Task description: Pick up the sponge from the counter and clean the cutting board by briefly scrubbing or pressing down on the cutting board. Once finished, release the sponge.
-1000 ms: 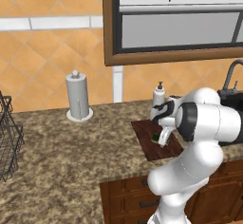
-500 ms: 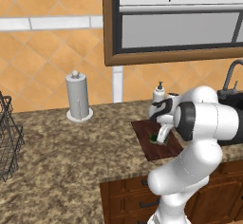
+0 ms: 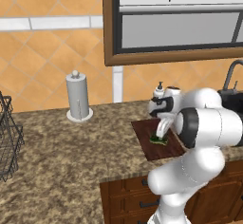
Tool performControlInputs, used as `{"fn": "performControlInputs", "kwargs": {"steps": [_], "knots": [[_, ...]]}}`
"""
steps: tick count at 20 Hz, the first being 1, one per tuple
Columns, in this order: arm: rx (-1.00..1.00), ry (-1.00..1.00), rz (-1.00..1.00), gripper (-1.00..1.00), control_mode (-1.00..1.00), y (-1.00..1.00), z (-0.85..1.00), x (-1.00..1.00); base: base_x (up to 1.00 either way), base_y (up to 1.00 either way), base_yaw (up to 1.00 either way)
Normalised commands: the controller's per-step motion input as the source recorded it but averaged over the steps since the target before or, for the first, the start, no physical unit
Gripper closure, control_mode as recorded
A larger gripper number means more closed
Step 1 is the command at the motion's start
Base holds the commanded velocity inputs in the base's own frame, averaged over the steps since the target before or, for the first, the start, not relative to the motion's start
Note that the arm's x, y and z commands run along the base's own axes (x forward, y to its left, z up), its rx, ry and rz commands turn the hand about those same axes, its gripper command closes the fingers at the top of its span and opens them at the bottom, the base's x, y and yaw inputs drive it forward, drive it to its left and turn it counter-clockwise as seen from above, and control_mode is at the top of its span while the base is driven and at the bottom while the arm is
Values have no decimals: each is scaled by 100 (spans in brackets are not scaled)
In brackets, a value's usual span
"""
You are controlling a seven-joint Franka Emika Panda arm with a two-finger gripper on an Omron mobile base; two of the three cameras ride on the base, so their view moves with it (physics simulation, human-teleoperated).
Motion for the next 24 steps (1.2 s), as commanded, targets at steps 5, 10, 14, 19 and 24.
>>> {"fn": "performControlInputs", "kwargs": {"steps": [5,10,14,19,24], "knots": [[6,-24,0,-100,-100,0,84,-51,0,0,0],[26,-19,3,-100,-100,4,94,-52,0,0,0],[35,-8,7,-100,-100,20,84,-37,0,0,0],[40,-11,10,-100,-100,16,69,-43,0,0,0],[37,-20,11,-100,-100,7,59,-44,0,0,0]]}}
